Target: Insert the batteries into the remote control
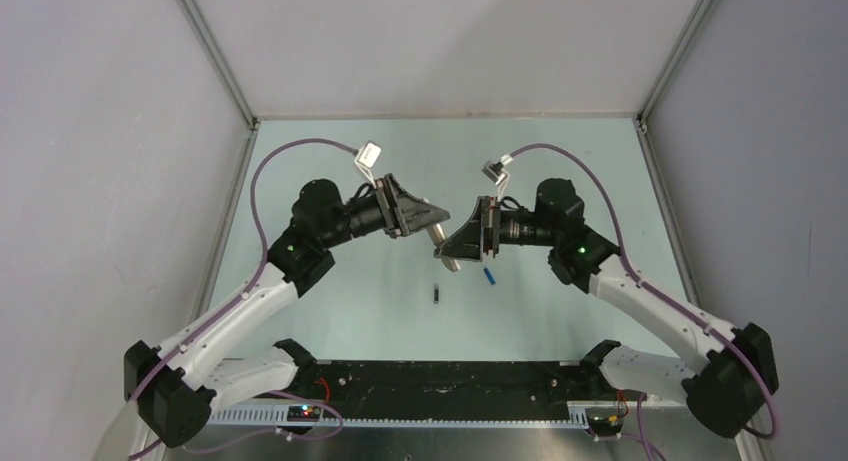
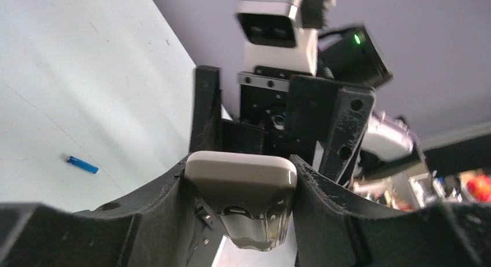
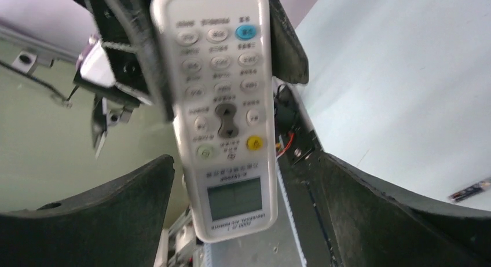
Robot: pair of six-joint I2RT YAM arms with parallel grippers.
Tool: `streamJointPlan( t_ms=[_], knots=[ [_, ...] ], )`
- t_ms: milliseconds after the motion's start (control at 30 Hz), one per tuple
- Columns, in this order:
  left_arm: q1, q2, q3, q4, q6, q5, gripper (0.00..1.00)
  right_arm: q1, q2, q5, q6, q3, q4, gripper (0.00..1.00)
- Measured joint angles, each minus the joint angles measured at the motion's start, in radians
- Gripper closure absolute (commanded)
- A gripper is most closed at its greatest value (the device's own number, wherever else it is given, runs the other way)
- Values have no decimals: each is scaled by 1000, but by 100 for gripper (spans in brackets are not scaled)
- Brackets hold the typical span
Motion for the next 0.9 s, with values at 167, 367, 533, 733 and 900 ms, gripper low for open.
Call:
streamJointPlan(
  t_ms=[167,367,533,733,900],
  knots=[
    [0,-43,0,-42,-143,-143,100,35,-137,266,-27,0,-60,1],
    [0,-58,1,-140,-359,-245,100,153,-238,557,-134,-2,-69,4],
    [0,-60,1,-224,-520,-262,100,228,-237,700,-257,-2,-71,15],
    [0,-113,1,-282,-629,-294,100,293,-186,818,-389,32,-126,31],
    [0,-144,-4,-304,-683,-319,100,355,-159,923,-465,84,-175,47]
  ],
)
